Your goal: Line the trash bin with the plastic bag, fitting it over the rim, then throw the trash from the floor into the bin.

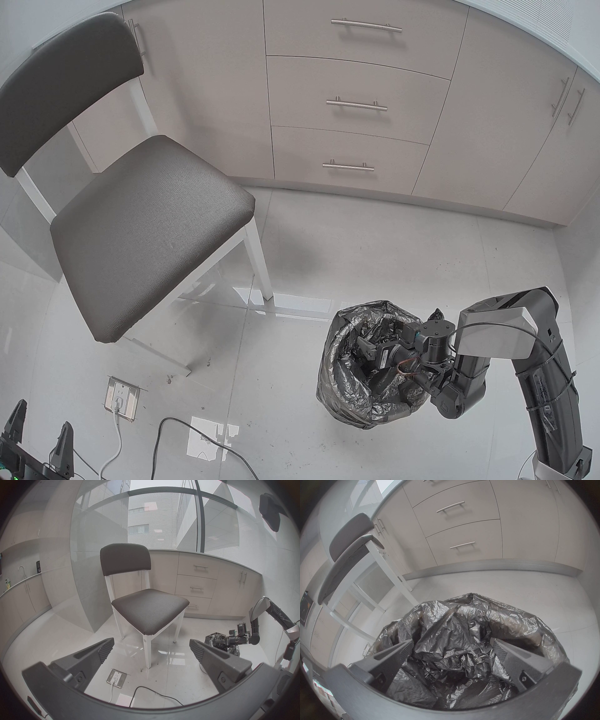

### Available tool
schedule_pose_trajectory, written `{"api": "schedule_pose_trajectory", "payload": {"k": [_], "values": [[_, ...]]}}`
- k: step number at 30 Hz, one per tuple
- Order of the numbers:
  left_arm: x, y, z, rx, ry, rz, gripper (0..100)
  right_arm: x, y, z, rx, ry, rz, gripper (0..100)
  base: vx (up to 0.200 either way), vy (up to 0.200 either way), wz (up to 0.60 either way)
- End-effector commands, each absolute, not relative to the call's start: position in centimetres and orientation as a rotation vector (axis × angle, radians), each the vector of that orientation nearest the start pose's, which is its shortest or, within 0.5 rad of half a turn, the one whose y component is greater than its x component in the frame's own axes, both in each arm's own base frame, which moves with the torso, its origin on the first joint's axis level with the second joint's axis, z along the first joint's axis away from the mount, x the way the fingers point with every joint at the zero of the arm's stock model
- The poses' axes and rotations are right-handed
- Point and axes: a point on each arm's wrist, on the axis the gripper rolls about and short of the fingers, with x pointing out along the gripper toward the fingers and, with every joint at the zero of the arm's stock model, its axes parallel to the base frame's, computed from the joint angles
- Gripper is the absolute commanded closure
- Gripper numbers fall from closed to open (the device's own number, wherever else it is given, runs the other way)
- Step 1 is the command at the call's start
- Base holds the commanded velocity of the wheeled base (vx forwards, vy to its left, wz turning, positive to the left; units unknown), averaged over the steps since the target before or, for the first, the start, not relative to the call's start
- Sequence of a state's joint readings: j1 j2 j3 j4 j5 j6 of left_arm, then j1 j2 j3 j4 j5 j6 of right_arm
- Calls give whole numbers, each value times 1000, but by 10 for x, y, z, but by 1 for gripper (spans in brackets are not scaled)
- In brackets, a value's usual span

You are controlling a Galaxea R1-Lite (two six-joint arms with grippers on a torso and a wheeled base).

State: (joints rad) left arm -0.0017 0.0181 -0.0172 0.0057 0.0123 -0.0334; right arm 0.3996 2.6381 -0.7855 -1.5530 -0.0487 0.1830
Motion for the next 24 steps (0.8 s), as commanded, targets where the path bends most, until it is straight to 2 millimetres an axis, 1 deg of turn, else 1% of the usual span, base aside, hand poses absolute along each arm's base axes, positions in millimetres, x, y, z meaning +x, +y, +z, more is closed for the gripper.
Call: {"api": "schedule_pose_trajectory", "payload": {"k": [1,11,14,17,18,19,20,21,22,23,24], "values": [[-23,0,76,-34,7,12,0,355,148,-80,113,321,319,0,0,0,0],[-23,0,76,-34,6,12,0,347,151,-80,95,342,332,0,0,0,0],[-23,0,76,-35,7,11,0,334,150,-67,76,357,347,0,0,0,0],[-23,0,76,-35,6,11,0,315,151,-53,64,386,377,0,0,0,0],[-23,0,76,-35,6,11,0,314,151,-53,62,387,378,0,0,0,0],[-23,0,76,-35,6,12,0,304,152,-51,53,410,392,0,0,0,0],[-23,0,76,-35,6,11,0,300,153,-51,49,419,395,0,0,0,0],[-23,0,76,-35,6,12,0,293,153,-51,40,442,405,0,0,0,0],[-23,0,76,-35,6,12,0,293,153,-51,40,442,405,0,0,0,0],[-23,0,76,-35,6,12,0,285,155,-52,30,464,415,0,0,0,0],[-23,0,76,-35,6,12,0,282,155,-54,25,476,418,0,0,0,0]]}}
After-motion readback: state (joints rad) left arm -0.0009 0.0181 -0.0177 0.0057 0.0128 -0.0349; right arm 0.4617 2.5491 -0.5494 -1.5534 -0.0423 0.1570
